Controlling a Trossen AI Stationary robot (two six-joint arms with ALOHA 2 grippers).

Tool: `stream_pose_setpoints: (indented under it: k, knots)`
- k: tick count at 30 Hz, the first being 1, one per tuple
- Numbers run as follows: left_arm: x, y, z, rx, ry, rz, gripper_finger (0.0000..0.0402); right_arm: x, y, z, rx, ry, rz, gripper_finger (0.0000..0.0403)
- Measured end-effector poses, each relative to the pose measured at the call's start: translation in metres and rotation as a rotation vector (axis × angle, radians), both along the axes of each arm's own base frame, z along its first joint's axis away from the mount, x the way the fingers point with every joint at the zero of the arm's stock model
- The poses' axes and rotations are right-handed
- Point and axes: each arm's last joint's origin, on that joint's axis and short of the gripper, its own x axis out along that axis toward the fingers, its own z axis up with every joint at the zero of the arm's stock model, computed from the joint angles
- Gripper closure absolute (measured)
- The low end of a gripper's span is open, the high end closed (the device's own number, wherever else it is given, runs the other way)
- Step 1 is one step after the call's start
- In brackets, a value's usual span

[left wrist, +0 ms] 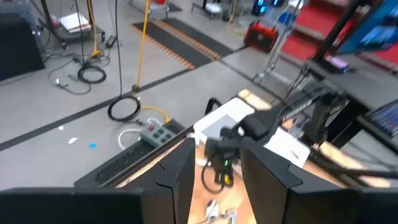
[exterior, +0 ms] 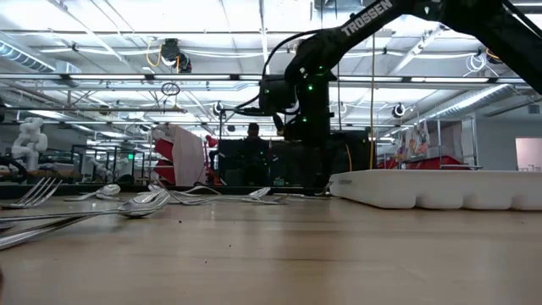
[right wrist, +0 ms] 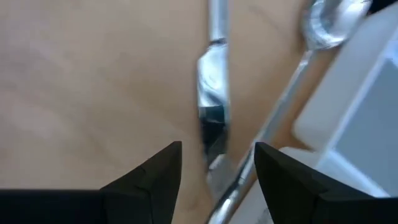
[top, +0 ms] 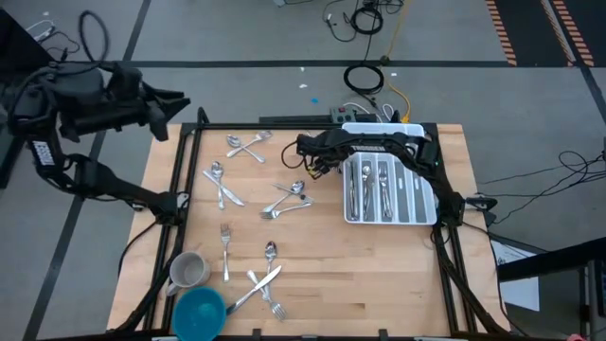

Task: Sort silverware
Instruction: Put the spoon into the silverware tray

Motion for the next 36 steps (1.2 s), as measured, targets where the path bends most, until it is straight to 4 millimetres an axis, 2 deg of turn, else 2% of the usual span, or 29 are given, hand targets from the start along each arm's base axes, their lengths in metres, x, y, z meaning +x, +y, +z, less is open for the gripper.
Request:
stream_pose_setpoints:
  k: [8, 12, 17, 24, 36]
  knots:
    - [0.008, 0.002, -0.004, -0.009, 0.052, 0.0, 0.0269, -0.008, -0.016, -0.003, 0.047, -0.007, -0.069, 0.0209]
    - [0.01, 0.002, -0.004, -0.008, 0.055, -0.001, 0.0269, -0.013, -0.022, -0.003, 0.049, -0.012, -0.165, 0.0212]
    - [0.01, 0.002, -0.004, 0.009, 0.065, -0.01, 0.0269, -0.019, -0.03, -0.003, 0.052, -0.002, -0.229, 0.0255]
    - [0.009, 0.002, -0.004, 0.009, 0.064, -0.01, 0.0269, -0.02, -0.032, -0.005, 0.037, 0.025, -0.205, 0.0316]
    - [0.007, 0.001, -0.004, 0.028, 0.075, -0.02, 0.0269, -0.018, -0.033, -0.022, 0.062, 0.058, -0.194, 0.0338]
